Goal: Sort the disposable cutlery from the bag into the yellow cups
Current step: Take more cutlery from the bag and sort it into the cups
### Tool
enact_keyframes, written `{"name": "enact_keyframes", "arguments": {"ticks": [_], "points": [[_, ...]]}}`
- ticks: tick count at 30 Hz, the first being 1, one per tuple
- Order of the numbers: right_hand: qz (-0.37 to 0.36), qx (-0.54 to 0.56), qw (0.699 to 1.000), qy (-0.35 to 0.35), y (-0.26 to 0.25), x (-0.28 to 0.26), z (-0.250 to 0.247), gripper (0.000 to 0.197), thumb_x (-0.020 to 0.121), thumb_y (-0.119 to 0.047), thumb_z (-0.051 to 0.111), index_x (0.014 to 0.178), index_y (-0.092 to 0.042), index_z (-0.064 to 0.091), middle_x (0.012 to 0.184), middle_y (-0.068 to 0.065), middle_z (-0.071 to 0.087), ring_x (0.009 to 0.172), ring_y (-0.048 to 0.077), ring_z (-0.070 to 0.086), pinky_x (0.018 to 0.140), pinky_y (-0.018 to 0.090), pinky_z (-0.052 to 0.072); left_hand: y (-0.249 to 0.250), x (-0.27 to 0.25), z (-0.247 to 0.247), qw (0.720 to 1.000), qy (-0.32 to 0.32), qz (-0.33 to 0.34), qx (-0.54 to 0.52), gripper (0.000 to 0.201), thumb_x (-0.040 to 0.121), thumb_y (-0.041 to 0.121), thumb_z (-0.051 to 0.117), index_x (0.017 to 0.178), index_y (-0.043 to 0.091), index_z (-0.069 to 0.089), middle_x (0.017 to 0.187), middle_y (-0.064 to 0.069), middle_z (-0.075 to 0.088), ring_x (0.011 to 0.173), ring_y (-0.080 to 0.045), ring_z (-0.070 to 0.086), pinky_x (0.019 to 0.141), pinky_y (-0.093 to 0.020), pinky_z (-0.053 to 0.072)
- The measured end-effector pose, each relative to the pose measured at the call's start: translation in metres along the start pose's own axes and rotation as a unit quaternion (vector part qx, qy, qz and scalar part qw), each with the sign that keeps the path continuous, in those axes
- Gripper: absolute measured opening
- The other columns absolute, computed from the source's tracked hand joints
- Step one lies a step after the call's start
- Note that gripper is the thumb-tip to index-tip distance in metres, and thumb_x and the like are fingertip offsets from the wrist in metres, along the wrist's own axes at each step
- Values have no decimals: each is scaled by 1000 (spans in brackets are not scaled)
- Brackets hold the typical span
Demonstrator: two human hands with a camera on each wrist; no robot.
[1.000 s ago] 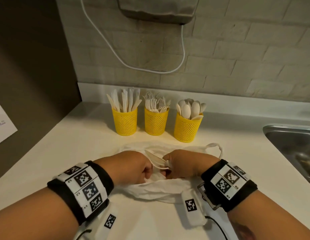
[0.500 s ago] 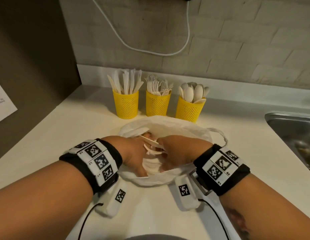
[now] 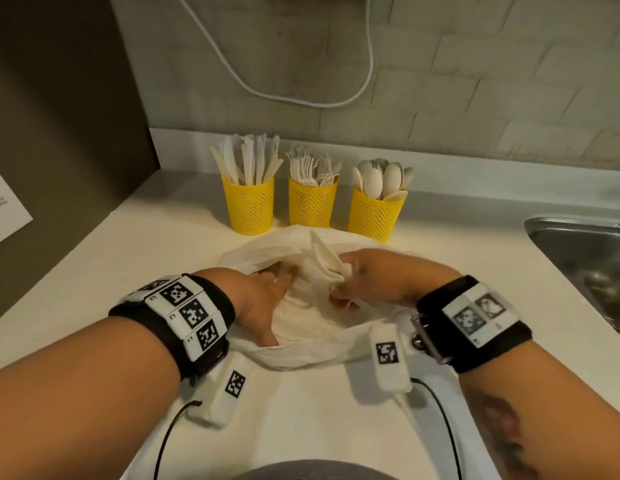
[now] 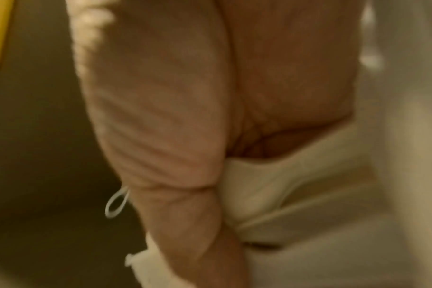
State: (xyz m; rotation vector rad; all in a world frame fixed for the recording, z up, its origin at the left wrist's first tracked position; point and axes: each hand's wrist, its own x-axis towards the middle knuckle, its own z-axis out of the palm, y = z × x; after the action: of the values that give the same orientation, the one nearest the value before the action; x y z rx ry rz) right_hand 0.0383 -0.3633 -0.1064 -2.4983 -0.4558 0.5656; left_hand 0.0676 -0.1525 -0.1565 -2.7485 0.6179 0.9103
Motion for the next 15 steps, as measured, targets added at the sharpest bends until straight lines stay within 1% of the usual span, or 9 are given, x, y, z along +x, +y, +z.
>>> {"name": "enact_keyframes", "arguments": {"ticks": [1,3,6,8,11,12,13,14,15], "points": [[-30,148,988,-38,2,-5,-6,3,92,-10,63,91,-12,64,75,-2,71,66,10,64,65,21,48,-1,0,1,1000,-3,5,-5,136,71,60,75,148,28,-31,163,-4,-20,152,-25,-3,122,-48,15],[-102,363,924,-68,8,-13,-19,6,89,1,59,89,-4,59,71,5,65,63,14,60,66,23,50,1,-3,3,1000,-3,9,-5,122,77,66,65,147,37,-31,160,-4,-29,152,-26,-9,122,-50,11],[-174,525,833,17,3,-14,-37,6,86,-5,60,92,-5,60,69,5,57,62,15,53,64,26,49,11,-10,4,999,33,27,0,88,90,71,37,150,43,-20,161,-4,-29,151,-27,-12,122,-49,3],[-189,611,764,91,-6,-11,-49,11,87,-10,60,98,-7,61,71,3,57,63,13,53,66,26,50,20,-16,-1,995,80,52,20,74,96,65,30,155,36,-4,164,-8,-17,152,-29,-7,122,-48,3],[-200,671,694,171,-21,-7,-63,18,90,-10,58,108,-8,59,72,2,56,63,13,56,69,27,51,28,-31,-24,980,160,84,-78,63,96,58,41,151,28,33,161,-3,27,147,-23,26,120,-36,22],[-207,679,679,185,-26,-5,-65,19,92,-8,57,111,-8,58,73,3,55,64,13,56,69,27,51,29,-38,-35,961,184,97,-181,58,94,60,46,145,32,43,155,2,40,141,-18,38,117,-34,28],[-212,685,668,198,-32,-3,-67,19,93,-7,56,112,-7,58,73,3,55,64,13,55,70,28,51,31,-48,-48,914,192,117,-339,53,90,64,49,136,38,53,146,4,52,132,-15,49,114,-35,34],[-215,688,660,211,-37,0,-67,19,94,-5,55,113,-6,58,73,3,54,64,13,55,72,27,51,33,-55,-58,826,177,148,-514,52,86,68,50,128,38,60,135,3,62,122,-15,58,109,-37,41],[-219,689,653,225,-43,3,-65,19,95,-3,54,113,-6,57,73,3,55,65,13,55,73,26,51,34,-58,-67,715,142,185,-659,59,82,72,48,124,32,62,127,-1,67,114,-19,63,102,-40,47]]}}
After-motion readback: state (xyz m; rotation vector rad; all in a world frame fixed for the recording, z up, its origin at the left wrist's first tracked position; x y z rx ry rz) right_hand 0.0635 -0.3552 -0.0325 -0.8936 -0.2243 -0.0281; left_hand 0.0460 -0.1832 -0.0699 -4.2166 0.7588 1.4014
